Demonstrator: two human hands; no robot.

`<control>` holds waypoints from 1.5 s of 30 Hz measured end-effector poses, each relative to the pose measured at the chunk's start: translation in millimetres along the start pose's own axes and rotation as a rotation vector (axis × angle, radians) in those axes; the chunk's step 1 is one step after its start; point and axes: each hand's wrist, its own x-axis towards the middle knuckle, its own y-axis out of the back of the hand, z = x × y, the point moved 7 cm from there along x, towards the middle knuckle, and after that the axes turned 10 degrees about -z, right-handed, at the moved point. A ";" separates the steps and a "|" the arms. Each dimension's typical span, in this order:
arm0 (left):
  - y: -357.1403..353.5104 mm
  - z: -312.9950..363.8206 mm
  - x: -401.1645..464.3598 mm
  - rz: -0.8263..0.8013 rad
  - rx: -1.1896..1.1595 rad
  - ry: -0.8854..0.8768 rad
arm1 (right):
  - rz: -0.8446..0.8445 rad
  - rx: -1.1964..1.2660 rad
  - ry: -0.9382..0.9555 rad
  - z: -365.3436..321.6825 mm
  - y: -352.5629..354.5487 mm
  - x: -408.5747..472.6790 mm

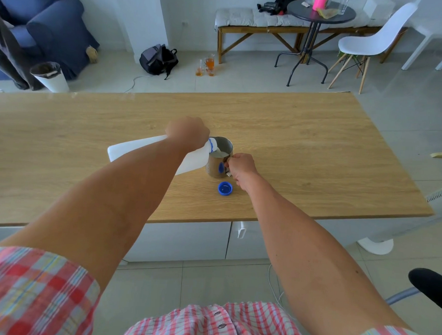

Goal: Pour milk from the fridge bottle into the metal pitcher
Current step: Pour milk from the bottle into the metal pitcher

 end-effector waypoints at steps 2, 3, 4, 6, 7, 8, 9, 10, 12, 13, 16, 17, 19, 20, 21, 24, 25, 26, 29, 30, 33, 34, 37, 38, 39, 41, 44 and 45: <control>0.0 0.1 -0.1 0.000 -0.001 -0.001 | 0.000 -0.004 -0.002 0.3 0.0 0.1; -0.1 0.1 0.0 0.001 0.000 -0.002 | 0.001 -0.005 -0.005 0.6 -0.1 0.3; -0.1 0.1 0.1 0.003 0.003 -0.001 | 0.002 -0.006 -0.007 0.8 -0.2 0.1; -0.2 0.1 0.4 0.005 0.006 0.001 | 0.001 -0.003 -0.008 0.6 -0.4 -0.1; -0.3 -0.2 0.5 0.004 0.006 0.001 | 0.000 -0.001 -0.008 0.6 -0.8 0.2; -0.5 -0.1 0.7 0.004 0.006 0.000 | -0.001 0.000 -0.007 0.7 -0.7 0.3; -0.6 0.0 0.9 0.004 0.005 0.000 | -0.002 0.001 -0.007 0.9 -0.7 0.7; -0.7 0.1 1.0 0.004 0.006 -0.001 | -0.002 0.003 -0.007 1.1 -0.7 0.9; -0.6 0.3 0.9 0.005 0.008 -0.001 | -0.003 0.006 -0.007 1.4 -0.7 1.4; -0.6 0.4 0.9 0.005 0.008 -0.001 | -0.003 0.007 -0.008 1.3 -0.7 1.5; -0.8 0.1 1.4 0.008 0.008 -0.005 | -0.004 0.003 -0.013 1.4 -0.6 1.1; -0.9 0.1 1.6 0.008 0.008 -0.005 | -0.003 0.000 -0.013 1.6 -0.3 1.3; -1.2 0.2 2.0 0.004 0.014 -0.003 | -0.004 -0.009 -0.009 1.7 -0.6 2.2; -1.4 0.5 2.2 0.002 0.016 -0.002 | -0.005 -0.015 -0.005 1.6 -0.9 2.5; -1.4 0.7 2.2 0.002 0.017 -0.002 | -0.004 -0.019 -0.004 1.5 -1.1 2.7; -1.9 1.2 2.6 0.001 0.016 -0.001 | -0.001 -0.023 -0.003 1.8 -0.7 2.7; -2.0 1.0 2.7 0.001 0.015 0.001 | -0.002 -0.021 -0.003 2.0 -0.6 2.7; -1.8 0.8 2.9 0.001 0.014 0.002 | -0.004 -0.019 -0.003 1.9 -0.4 2.3; -1.2 0.5 3.2 0.007 0.012 0.002 | -0.006 -0.011 0.001 1.1 -0.1 1.7; -1.2 0.3 3.1 0.007 0.012 0.003 | -0.006 -0.011 0.001 1.0 -0.1 1.6; -1.2 0.0 2.7 0.004 0.003 0.006 | -0.009 -0.010 0.000 1.4 -0.1 1.4; -1.1 -0.2 2.8 0.002 -0.001 0.008 | -0.010 -0.010 0.000 1.5 -0.1 1.4; -0.9 -0.4 2.6 -0.001 -0.001 0.014 | -0.008 -0.015 0.005 0.9 0.4 0.8; -0.9 -0.4 2.6 -0.001 0.001 0.015 | -0.007 -0.016 0.006 0.8 0.3 0.6; -0.8 -0.1 2.5 -0.001 0.004 0.013 | -0.006 -0.015 0.006 0.9 0.3 0.7; -0.4 0.6 2.4 -0.001 0.008 0.009 | -0.006 -0.014 0.005 1.2 0.5 0.9; 0.1 0.6 1.9 -0.002 0.009 0.007 | -0.015 -0.015 0.005 1.4 0.3 1.0; 0.0 0.8 1.9 -0.003 0.009 0.005 | -0.016 -0.014 0.005 1.5 0.2 1.4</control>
